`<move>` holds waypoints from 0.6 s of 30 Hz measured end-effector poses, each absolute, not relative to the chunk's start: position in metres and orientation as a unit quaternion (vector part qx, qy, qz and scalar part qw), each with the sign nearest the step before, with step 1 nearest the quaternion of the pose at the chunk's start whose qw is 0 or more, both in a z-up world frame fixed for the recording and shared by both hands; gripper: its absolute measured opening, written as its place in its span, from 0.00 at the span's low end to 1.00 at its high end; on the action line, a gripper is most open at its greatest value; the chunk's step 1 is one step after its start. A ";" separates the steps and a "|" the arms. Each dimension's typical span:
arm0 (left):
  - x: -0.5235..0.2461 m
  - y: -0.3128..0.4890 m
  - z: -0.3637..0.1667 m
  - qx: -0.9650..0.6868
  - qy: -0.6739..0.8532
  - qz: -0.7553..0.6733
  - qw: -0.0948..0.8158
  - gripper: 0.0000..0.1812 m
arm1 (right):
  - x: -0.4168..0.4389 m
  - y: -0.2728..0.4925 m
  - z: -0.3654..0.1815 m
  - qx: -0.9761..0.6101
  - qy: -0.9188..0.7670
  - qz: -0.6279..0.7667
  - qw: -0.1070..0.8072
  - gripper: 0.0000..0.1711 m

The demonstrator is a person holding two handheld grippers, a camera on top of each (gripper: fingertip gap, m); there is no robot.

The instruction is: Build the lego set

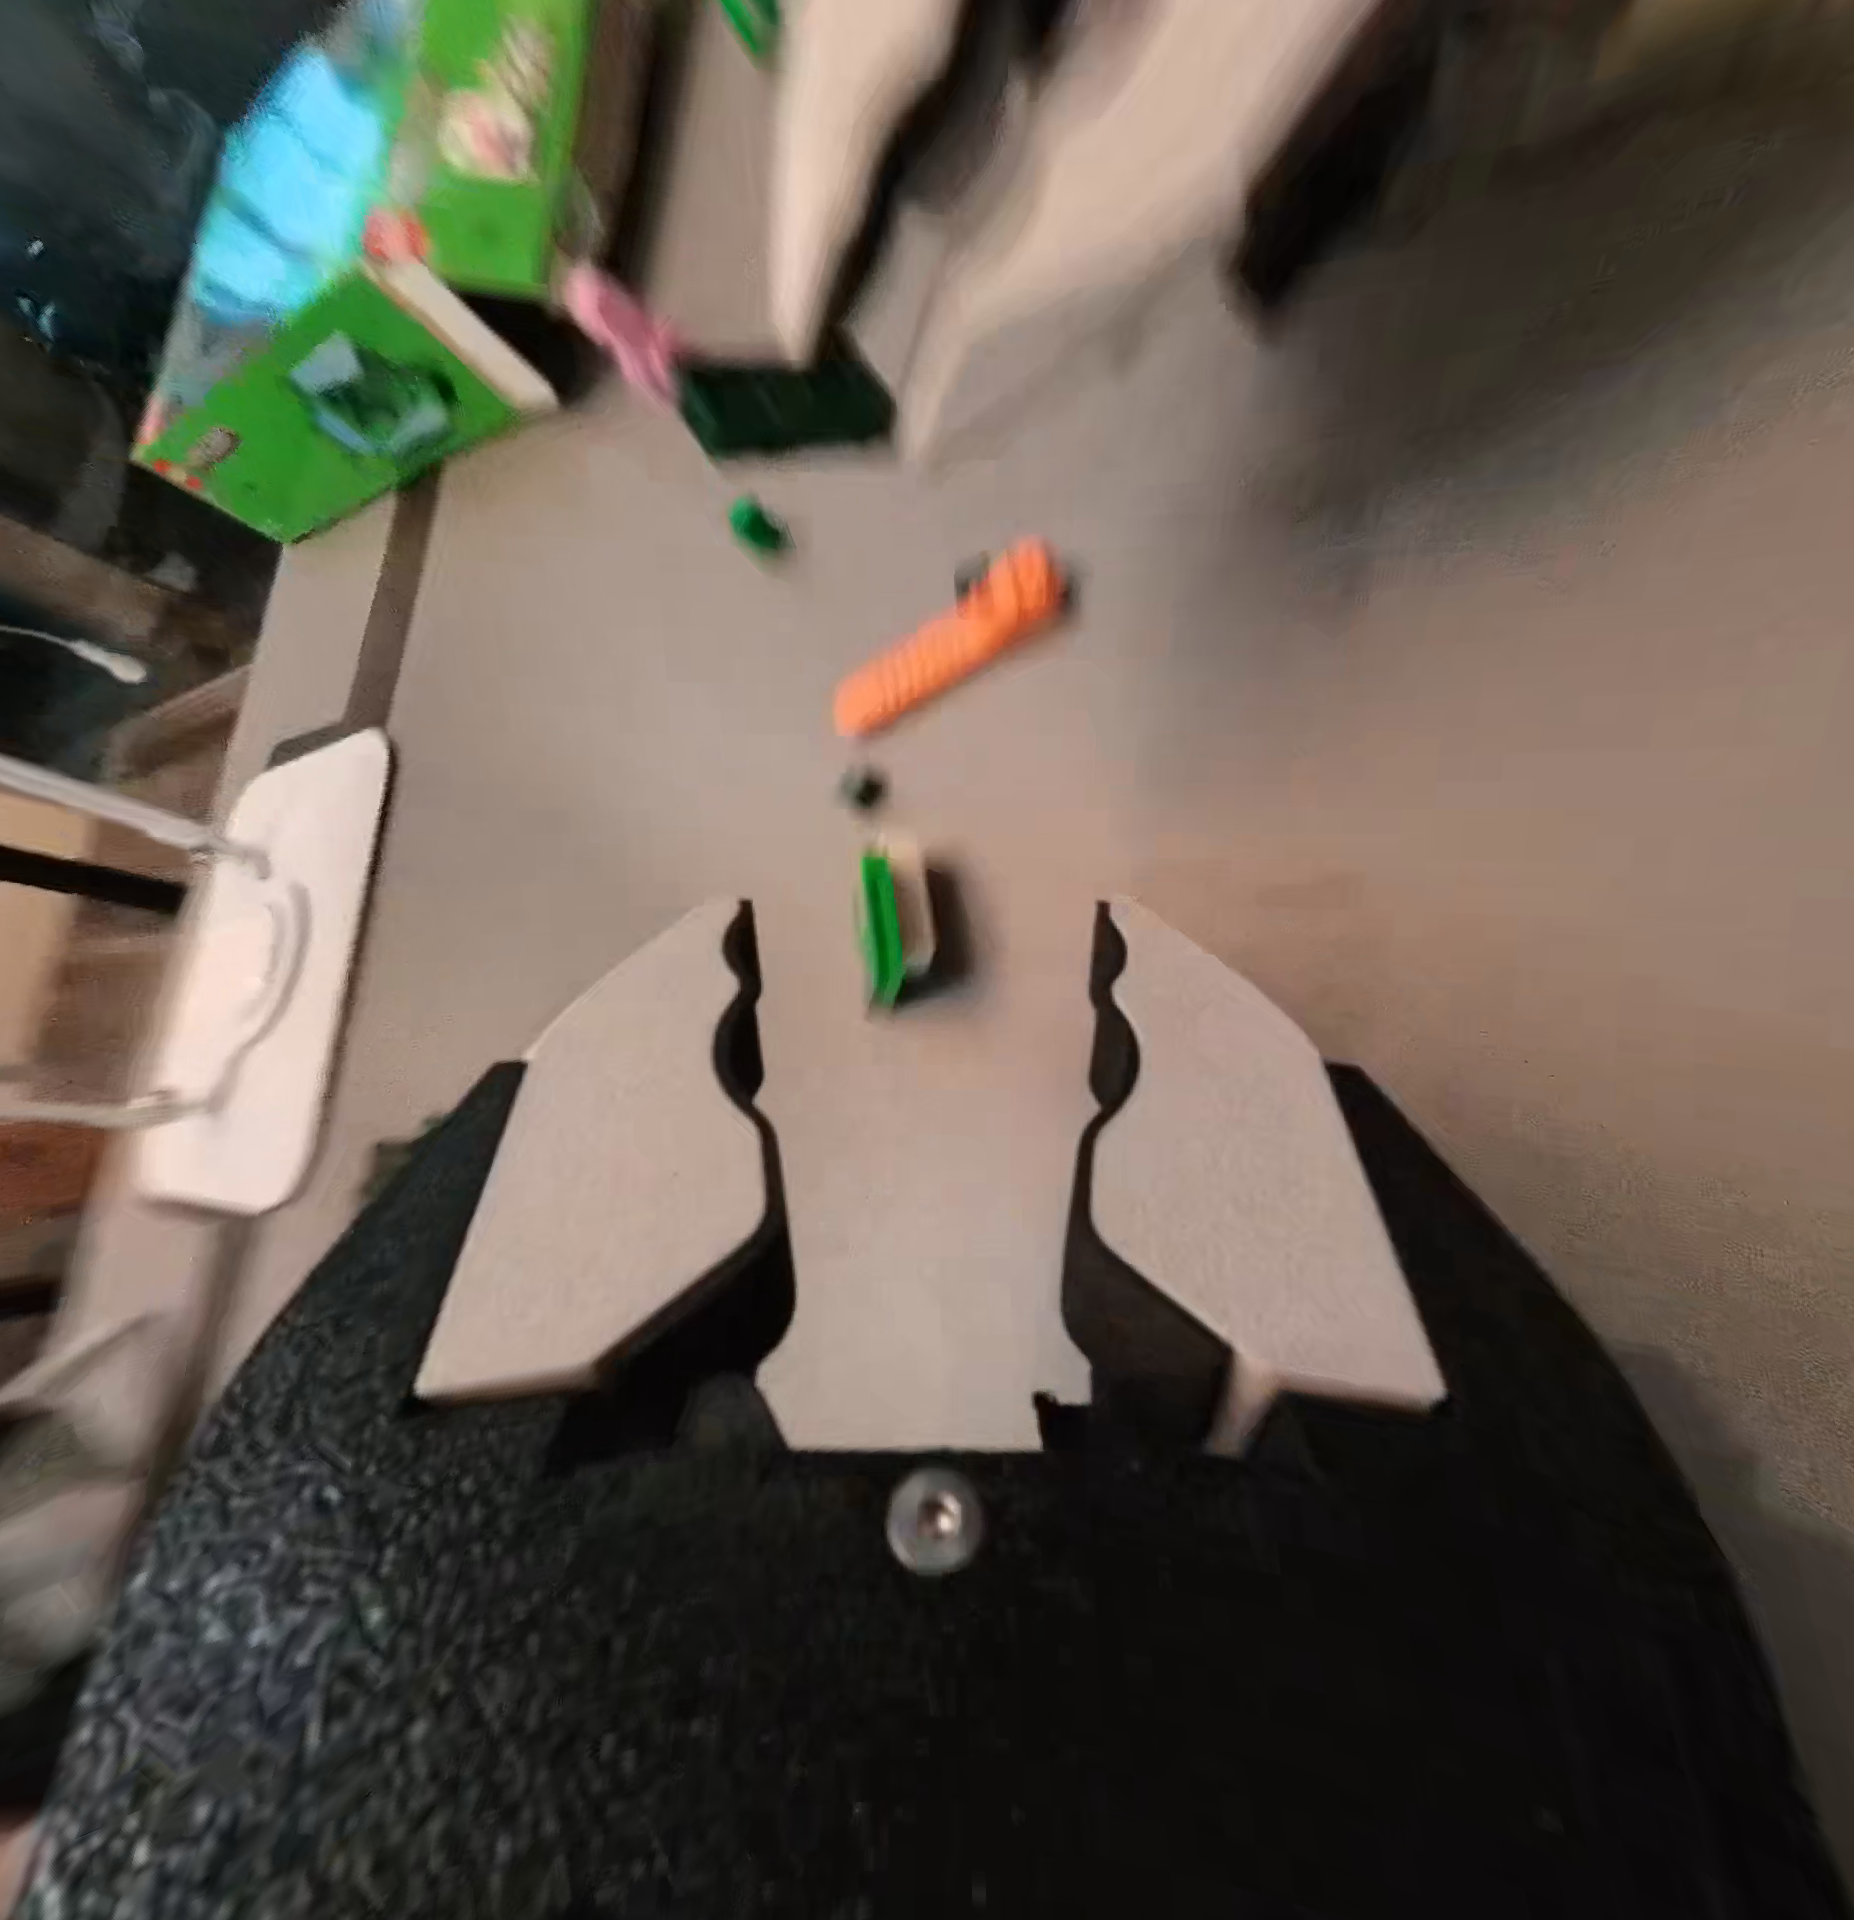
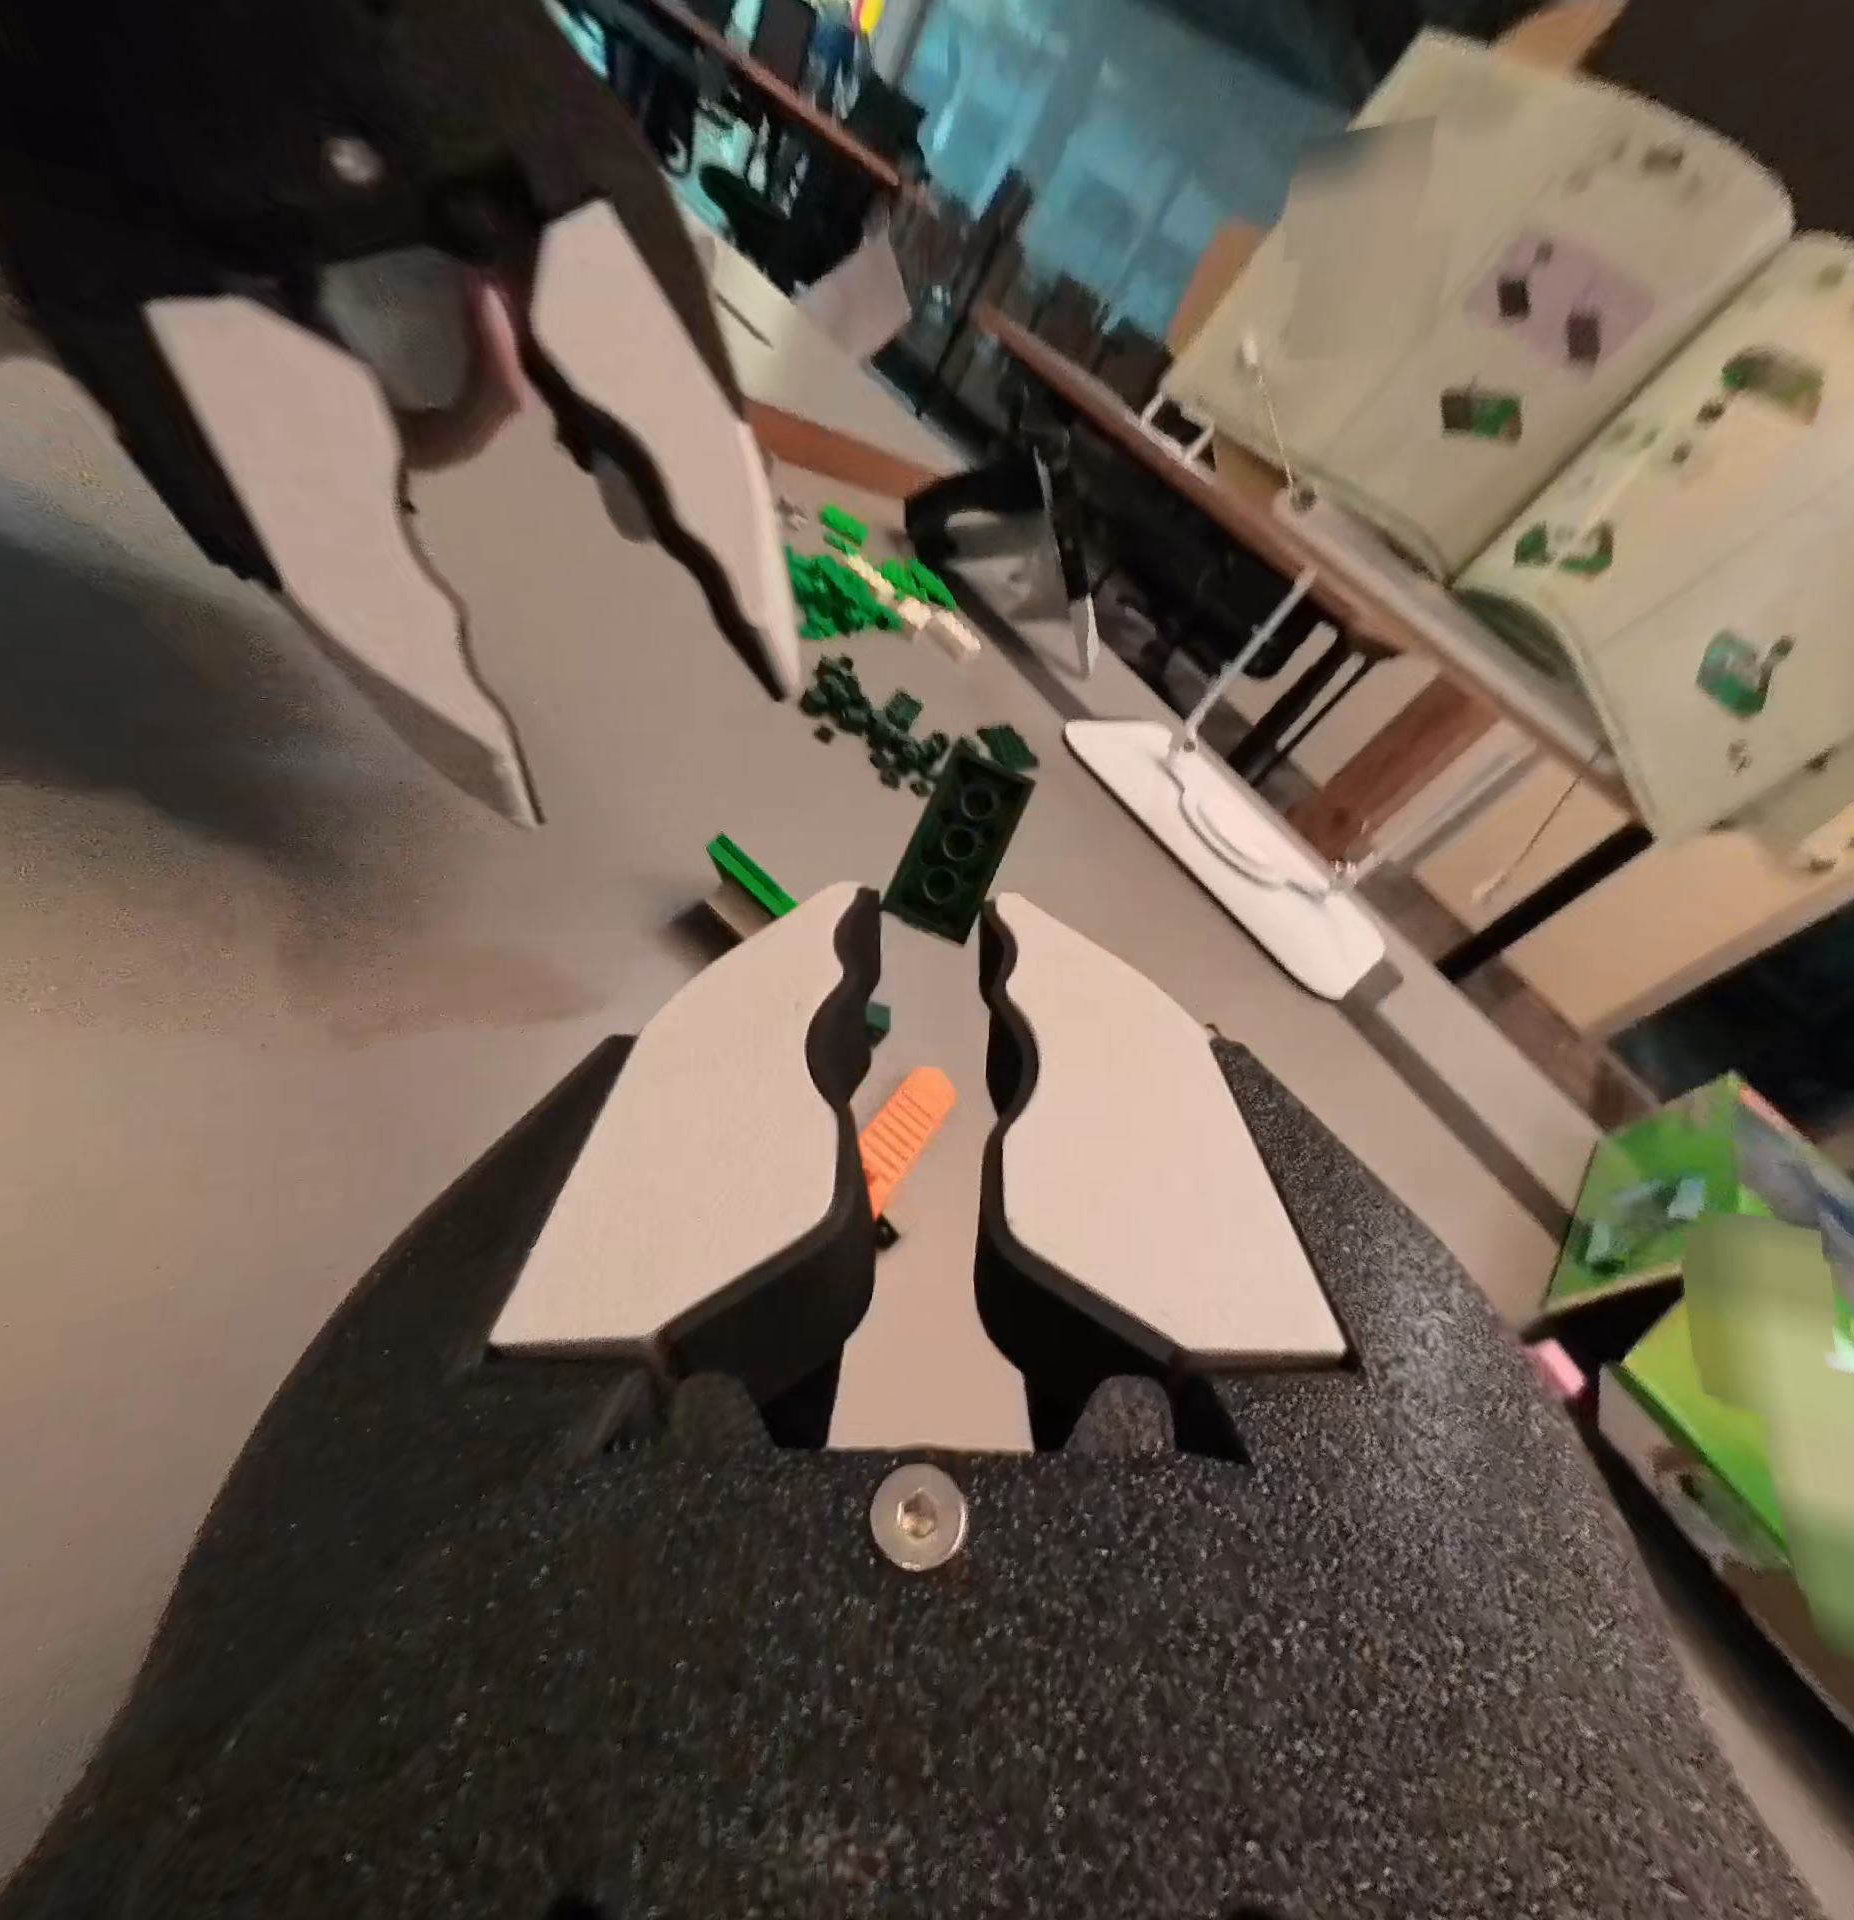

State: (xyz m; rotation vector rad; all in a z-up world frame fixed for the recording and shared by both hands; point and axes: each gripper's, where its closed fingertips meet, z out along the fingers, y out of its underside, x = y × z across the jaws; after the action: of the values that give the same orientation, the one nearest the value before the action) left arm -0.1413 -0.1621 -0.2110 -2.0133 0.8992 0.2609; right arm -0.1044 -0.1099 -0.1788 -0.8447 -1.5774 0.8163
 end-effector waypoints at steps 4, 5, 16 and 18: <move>-0.105 -0.140 -0.153 -0.761 0.198 -0.110 0.608 0.32 | -0.102 -0.123 -0.177 -0.313 -0.680 0.350 0.563 0.10; -0.101 -0.137 -0.148 -0.756 0.171 -0.159 0.612 0.32 | -0.102 -0.125 -0.177 -0.307 -0.681 0.349 0.566 0.10; -0.106 -0.126 -0.165 -0.774 0.137 -0.197 0.586 0.06 | -0.102 -0.128 -0.182 -0.281 -0.699 0.311 0.579 0.10; -0.106 -0.127 -0.170 -0.782 0.143 -0.203 0.572 0.05 | -0.102 -0.130 -0.187 -0.297 -0.708 0.322 0.554 0.10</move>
State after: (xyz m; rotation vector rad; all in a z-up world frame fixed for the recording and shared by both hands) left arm -0.1064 -0.1273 -0.1701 -1.8334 0.3364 -0.4758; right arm -0.1017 -0.1304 -0.1866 -0.7025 -1.6734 0.7614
